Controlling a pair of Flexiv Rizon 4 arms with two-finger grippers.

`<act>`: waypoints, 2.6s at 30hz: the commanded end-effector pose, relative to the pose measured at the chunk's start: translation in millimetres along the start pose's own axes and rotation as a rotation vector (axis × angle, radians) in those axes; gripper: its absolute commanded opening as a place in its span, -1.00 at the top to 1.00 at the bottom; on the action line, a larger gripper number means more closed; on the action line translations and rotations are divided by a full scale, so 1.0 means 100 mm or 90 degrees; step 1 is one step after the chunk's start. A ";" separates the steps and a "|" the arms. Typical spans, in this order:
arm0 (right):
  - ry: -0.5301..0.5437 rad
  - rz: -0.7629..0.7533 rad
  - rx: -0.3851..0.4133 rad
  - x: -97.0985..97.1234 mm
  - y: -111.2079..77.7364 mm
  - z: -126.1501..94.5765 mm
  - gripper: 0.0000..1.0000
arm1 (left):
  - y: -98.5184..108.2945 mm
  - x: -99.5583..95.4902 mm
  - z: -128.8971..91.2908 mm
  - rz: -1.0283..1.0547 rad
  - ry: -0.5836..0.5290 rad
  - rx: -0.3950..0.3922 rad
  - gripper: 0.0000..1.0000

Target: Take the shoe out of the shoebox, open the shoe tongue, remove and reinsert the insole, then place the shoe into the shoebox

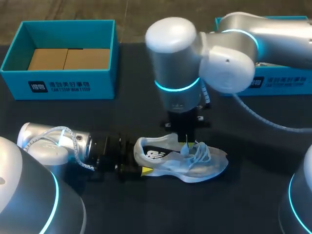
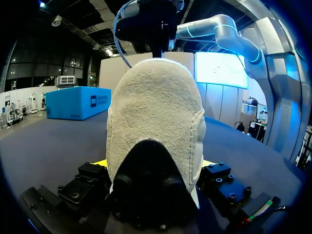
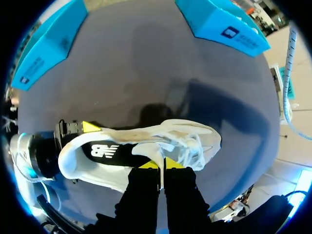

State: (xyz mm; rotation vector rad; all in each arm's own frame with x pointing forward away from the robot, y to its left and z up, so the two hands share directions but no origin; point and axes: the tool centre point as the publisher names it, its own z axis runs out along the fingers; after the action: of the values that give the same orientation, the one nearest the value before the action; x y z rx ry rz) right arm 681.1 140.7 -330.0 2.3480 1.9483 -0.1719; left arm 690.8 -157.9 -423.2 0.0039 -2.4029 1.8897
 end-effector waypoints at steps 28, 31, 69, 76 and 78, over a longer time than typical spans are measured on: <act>0.347 0.093 -0.025 -0.69 0.05 -0.04 1.00 | 0.04 0.00 0.01 -0.001 0.000 -0.003 1.00; 0.374 0.089 -0.027 -0.75 0.05 0.01 1.00 | 0.04 0.00 0.01 -0.001 0.000 -0.003 1.00; 0.354 -0.041 -0.055 -0.72 -0.15 -0.47 -0.44 | 0.04 0.00 0.01 -0.001 0.000 -0.003 1.00; 0.263 -0.126 -0.057 -0.52 -0.21 -0.79 -0.33 | 0.04 0.00 0.01 -0.001 0.000 -0.003 1.00; 0.229 -0.173 -0.059 -0.46 -0.22 -0.89 -0.19 | 0.04 0.00 0.01 -0.001 0.000 -0.003 1.00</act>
State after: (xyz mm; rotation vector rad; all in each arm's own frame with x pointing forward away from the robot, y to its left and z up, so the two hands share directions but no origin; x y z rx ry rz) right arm 644.3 98.4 -250.6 2.2726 2.3662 0.6232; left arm 691.0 -157.7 -423.4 0.0045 -2.4034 1.8893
